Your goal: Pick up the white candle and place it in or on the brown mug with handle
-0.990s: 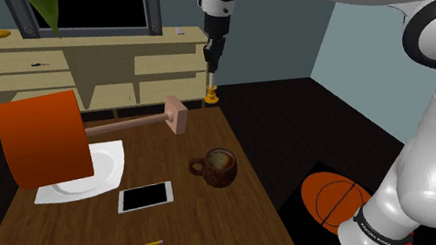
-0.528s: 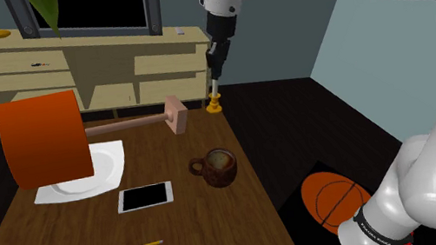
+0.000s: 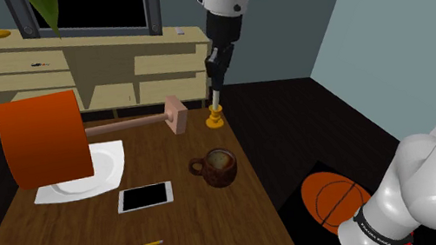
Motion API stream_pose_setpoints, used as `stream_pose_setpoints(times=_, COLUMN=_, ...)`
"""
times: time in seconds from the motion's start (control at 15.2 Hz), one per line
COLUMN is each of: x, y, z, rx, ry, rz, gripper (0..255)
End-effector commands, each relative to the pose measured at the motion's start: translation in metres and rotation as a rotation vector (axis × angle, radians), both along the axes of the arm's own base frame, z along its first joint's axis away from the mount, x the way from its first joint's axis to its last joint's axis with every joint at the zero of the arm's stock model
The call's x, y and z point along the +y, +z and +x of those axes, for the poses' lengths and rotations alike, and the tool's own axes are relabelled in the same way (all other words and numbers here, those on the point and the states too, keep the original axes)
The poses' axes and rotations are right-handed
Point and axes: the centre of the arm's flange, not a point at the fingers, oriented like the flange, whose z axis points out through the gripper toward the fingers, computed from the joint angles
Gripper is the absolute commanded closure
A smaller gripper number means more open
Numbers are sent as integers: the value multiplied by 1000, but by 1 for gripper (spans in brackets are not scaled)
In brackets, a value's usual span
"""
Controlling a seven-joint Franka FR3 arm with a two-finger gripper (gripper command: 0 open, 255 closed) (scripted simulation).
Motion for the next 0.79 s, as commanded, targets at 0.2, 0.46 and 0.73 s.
stream_pose_setpoints(times=0.2, x=8, y=-21, z=-12, rx=1, ry=-1, rz=-1, gripper=255)
stream_pose_setpoints(times=0.46, x=8, y=-42, z=-12, rx=1, ry=-1, rz=-1, gripper=255)
stream_pose_setpoints(times=0.73, x=8, y=-63, z=-12, rx=1, ry=-1, rz=-1, gripper=255)
